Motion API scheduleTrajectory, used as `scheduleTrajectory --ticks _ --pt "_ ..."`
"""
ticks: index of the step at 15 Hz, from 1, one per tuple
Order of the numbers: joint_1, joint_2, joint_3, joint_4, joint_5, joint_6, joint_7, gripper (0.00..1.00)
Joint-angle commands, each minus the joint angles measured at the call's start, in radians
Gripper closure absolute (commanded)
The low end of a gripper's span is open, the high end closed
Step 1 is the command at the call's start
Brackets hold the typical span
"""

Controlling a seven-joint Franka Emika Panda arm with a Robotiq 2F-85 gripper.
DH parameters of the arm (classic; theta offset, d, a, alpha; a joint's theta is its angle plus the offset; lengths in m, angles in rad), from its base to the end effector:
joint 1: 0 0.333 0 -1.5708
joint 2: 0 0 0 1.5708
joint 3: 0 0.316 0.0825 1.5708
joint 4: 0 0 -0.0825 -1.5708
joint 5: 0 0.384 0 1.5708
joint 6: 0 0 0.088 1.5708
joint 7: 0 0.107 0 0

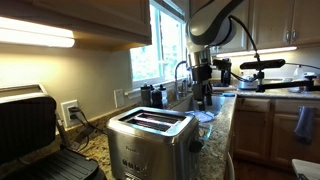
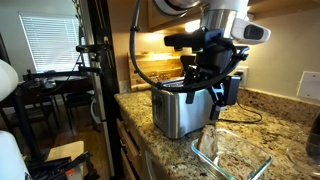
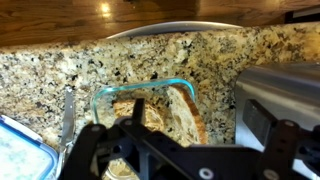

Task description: Put the left slice of bread in the right compartment of the toaster

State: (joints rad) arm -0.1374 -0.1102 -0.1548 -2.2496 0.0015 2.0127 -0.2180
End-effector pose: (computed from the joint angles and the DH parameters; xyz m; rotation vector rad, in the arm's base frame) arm 0.4682 -0.1415 0.4010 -3.0842 0.1125 0.1843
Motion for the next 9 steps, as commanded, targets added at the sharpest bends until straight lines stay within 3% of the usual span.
scheduleTrajectory --ticks 1,9 --pt "0.009 0.024 0.003 0.02 0.03 -0.026 -0.024 0.0" --pt "0.01 0.044 0.013 0.014 0.063 -0.026 -0.043 0.0"
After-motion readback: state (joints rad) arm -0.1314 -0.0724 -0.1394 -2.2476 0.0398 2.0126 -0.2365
